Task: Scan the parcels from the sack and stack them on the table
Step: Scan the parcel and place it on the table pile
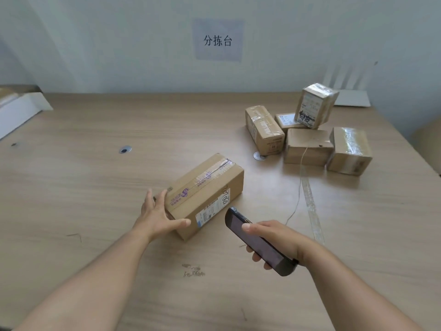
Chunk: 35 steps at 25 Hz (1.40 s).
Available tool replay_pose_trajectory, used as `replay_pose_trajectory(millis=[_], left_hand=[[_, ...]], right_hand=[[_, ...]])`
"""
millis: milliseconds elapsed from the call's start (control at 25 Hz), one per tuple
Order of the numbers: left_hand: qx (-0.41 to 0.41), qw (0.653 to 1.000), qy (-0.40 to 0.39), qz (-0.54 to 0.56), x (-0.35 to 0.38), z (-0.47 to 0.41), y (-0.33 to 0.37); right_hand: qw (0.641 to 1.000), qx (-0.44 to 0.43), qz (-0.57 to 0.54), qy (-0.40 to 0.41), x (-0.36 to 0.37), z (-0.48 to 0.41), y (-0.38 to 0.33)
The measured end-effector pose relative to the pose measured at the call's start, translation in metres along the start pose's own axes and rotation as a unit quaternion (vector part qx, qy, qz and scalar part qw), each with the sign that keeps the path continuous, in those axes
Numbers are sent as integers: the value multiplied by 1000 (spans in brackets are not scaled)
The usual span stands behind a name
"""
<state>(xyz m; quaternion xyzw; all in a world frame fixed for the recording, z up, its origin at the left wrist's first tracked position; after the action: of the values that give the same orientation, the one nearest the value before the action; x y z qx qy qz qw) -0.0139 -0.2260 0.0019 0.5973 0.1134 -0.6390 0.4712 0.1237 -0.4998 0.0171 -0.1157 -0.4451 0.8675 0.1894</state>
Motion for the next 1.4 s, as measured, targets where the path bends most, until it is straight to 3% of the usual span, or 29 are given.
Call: replay_pose_trajectory(millis=[240, 720, 1400], left_hand=[[37, 987, -103, -118, -16, -31, 34], [38, 998, -37, -35, -46, -27, 25], [-5, 1000, -6, -26, -66, 36, -48]], right_hand=[[998, 61, 35, -7, 10, 4, 15], [985, 123, 107, -55, 39, 4, 22], [989, 48, 129, -56, 94, 23, 0]])
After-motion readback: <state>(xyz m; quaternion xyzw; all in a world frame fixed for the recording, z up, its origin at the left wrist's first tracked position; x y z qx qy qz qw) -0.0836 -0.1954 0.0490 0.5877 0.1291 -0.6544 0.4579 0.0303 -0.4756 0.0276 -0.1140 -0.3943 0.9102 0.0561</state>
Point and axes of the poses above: each hand's wrist, its own z-axis away from the middle knuckle, its own x-axis out of the palm, y = z × x, the point moved 4 cm from there along -z, towards the middle knuckle, and after that the axes turned 3 degrees about -z, right-handed, at the moved point
